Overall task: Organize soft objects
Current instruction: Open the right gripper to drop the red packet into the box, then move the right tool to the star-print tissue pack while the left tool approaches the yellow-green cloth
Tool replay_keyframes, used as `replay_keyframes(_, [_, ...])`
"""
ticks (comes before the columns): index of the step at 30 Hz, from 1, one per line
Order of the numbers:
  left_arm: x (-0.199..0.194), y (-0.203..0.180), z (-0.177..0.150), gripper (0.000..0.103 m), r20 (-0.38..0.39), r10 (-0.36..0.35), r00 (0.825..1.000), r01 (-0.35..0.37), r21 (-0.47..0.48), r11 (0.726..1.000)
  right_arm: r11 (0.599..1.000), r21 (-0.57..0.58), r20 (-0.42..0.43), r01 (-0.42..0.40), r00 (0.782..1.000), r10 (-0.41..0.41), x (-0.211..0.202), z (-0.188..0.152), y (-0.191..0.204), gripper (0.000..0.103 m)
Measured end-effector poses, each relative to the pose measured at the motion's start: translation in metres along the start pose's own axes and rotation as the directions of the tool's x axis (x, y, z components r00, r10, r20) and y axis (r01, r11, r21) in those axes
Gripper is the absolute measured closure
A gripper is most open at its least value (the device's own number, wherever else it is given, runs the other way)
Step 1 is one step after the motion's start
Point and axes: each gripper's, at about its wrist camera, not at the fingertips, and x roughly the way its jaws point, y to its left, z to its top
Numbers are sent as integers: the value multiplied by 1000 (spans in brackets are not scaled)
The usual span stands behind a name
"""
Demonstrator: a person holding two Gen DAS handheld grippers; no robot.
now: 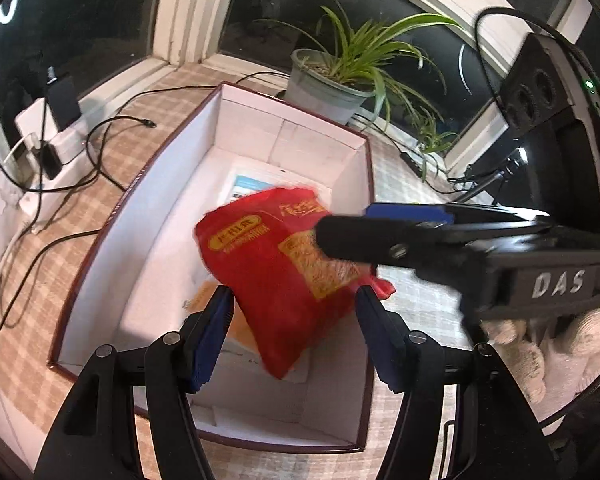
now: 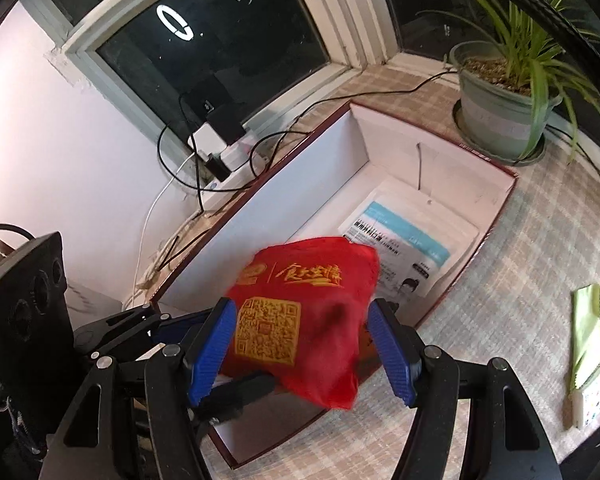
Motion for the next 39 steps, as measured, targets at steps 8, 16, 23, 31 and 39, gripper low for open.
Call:
replay_keyframes(8, [-14,4,-1,41,29,21,999,-21,-19,1000,999,-13,60,41,997,-40,-32,-9,-11,38])
replay_keyframes(16, [-32,-39,-2,41,86,-11,996,5,64,998,992,48,141,114,983,-120,-84,-36,-65,38])
replay_keyframes(23, [-30,-100,-11,41,96,-94,991,79,149,986,964,219,152,150,971,-185,-127,-62,-158,38])
replay_keyframes(31, [31,-158,-24,41,15,-104,994,100,169,981,927,317,87,202,967,-240,-132,-80,-241,38])
replay_keyframes(39, [102,-190,-15,41,-67,-76,995,84,127,988,926,284,11,248,965,-261,-105,-103,-278,38])
